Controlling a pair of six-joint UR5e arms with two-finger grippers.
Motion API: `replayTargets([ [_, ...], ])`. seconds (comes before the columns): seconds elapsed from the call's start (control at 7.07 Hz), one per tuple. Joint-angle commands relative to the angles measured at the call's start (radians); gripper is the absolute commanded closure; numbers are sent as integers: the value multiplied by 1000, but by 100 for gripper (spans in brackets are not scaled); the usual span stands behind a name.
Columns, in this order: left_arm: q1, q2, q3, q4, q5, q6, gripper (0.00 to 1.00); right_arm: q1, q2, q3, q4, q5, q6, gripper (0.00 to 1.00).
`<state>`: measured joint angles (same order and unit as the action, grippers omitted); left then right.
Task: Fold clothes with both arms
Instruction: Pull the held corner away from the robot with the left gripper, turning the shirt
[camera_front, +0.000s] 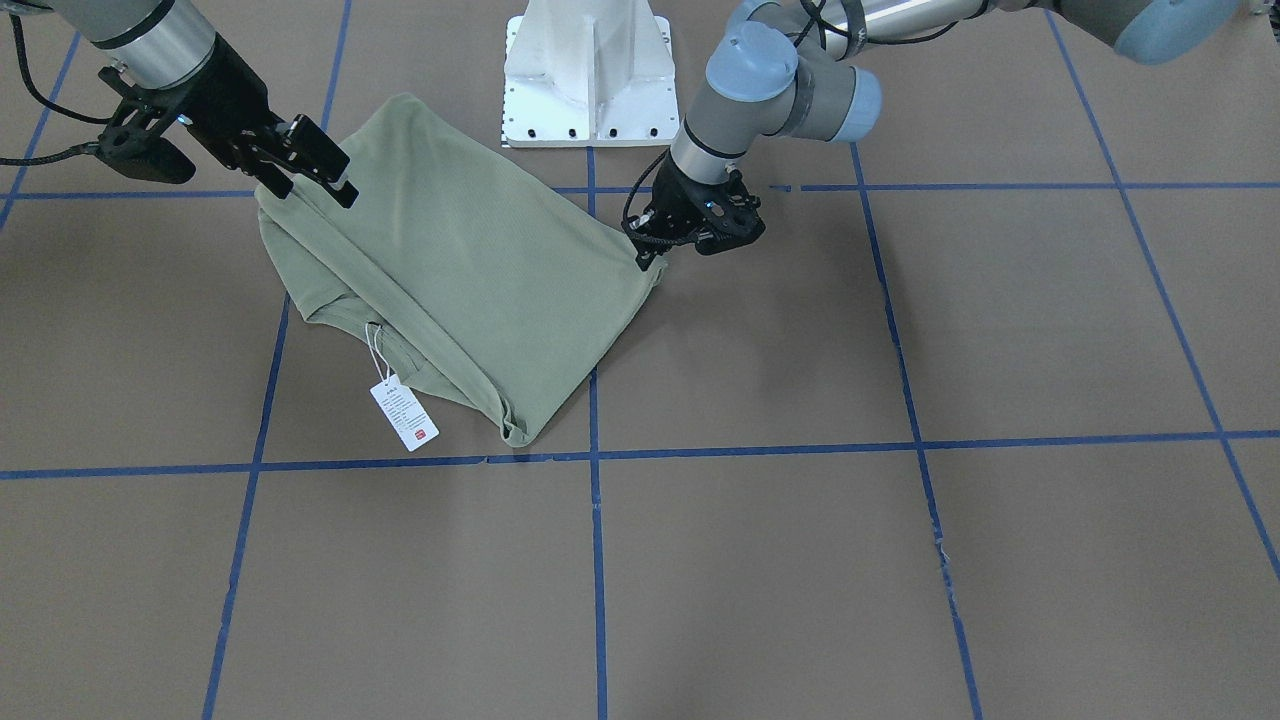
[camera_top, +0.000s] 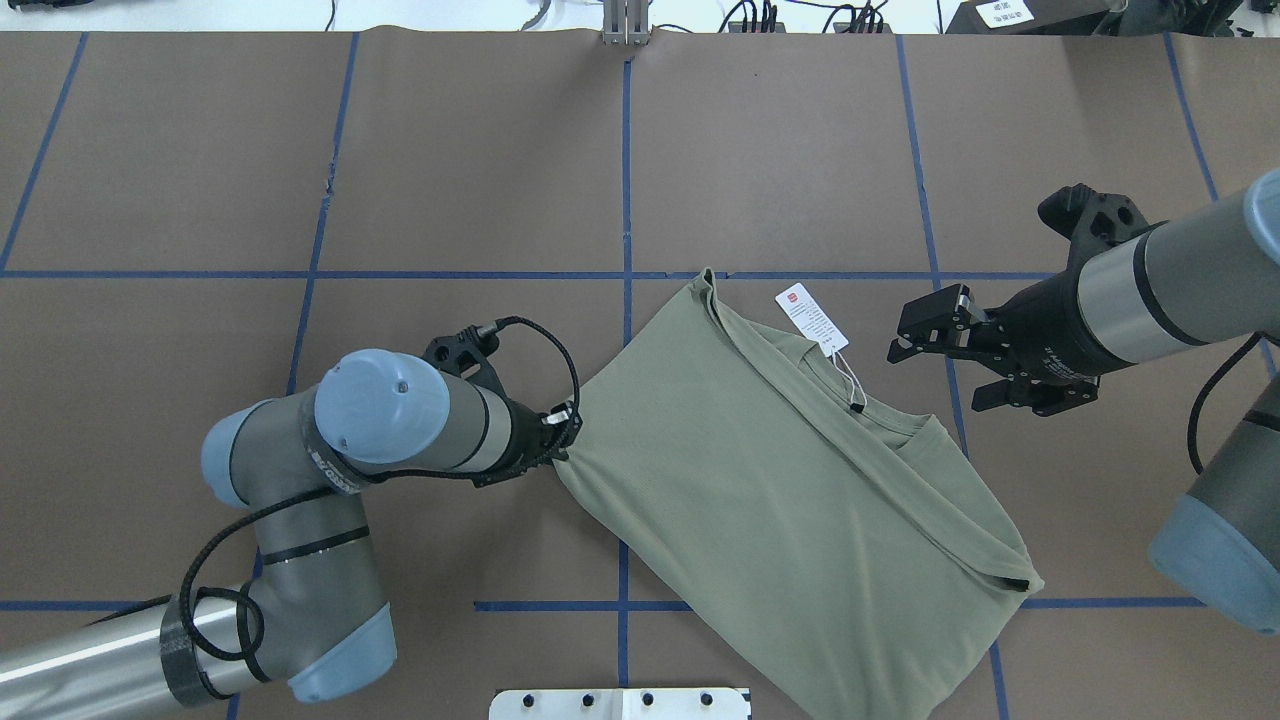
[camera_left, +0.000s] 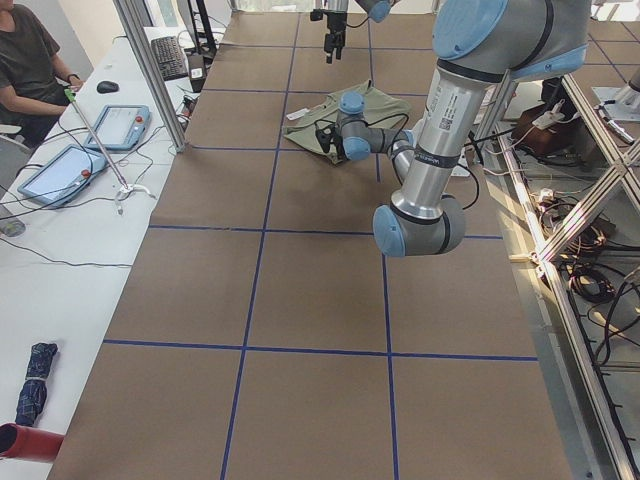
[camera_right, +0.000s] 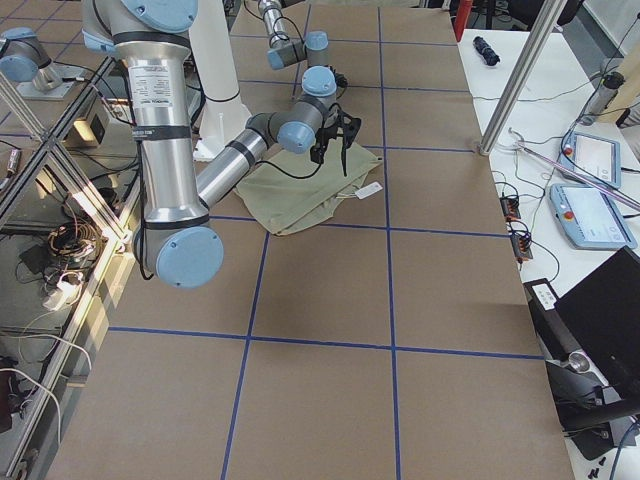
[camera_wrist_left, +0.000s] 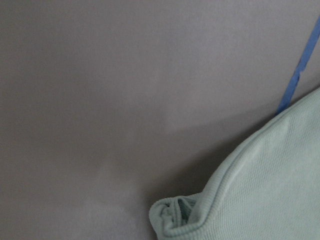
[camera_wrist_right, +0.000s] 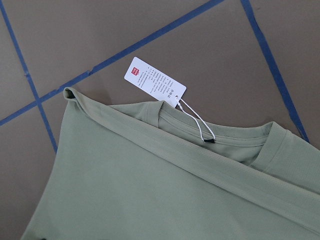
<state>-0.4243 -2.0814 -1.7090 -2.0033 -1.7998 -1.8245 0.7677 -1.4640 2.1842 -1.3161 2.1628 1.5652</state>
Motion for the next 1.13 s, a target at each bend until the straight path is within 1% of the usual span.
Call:
replayTargets([
  [0.0, -120, -5, 32, 14, 0, 92, 100, 5, 7, -1, 0, -1, -1, 0],
  [0.14, -167, -37, 89, 14, 0, 156, 100, 5, 7, 0, 0, 0, -1, 0],
  [0.28, -213, -107, 194, 2, 3, 187, 100, 5, 8, 0, 0, 0, -1, 0],
  [0.42, -234, -141, 248, -9, 73, 239, 100, 5, 20, -1, -2, -1, 1, 0],
  [0.57, -266, -190, 303, -35, 95, 313, 100, 5, 30, -14, 0, -1, 1, 0],
  [0.71, -271, -271, 459, -154, 132, 329, 100, 4, 39, -17, -2, 0, 9, 0],
  [0.85, -278, -357, 658, -310, 176, 332, 100, 5, 39, -15, 0, 0, 13, 0],
  [0.99, -289, -427, 790, -393, 197, 388, 100, 4, 40, -15, 0, 0, 13, 0],
])
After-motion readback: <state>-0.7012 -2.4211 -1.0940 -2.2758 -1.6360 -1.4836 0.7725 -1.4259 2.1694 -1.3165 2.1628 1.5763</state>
